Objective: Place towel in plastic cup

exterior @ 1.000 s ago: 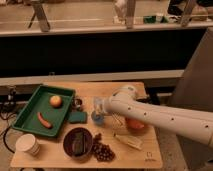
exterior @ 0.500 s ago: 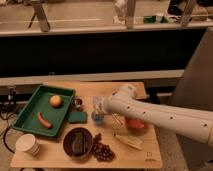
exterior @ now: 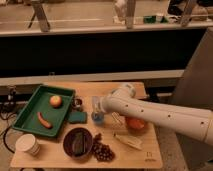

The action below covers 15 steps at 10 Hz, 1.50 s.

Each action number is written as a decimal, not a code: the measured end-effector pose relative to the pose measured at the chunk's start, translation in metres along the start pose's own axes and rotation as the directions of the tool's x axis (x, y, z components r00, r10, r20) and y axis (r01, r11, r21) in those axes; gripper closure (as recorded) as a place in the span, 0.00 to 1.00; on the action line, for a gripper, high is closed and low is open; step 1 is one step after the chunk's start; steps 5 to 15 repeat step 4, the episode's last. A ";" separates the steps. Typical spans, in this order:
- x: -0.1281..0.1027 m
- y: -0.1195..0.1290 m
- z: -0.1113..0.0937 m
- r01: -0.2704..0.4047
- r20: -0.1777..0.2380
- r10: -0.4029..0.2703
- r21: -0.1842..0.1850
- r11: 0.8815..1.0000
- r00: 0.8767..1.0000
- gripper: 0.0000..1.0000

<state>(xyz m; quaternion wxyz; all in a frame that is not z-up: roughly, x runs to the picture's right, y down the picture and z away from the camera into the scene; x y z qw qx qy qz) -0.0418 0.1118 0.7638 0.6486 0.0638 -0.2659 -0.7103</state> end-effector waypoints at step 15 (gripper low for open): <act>0.000 0.004 -0.002 0.008 -0.009 -0.008 -0.008 1.000 1.000 0.20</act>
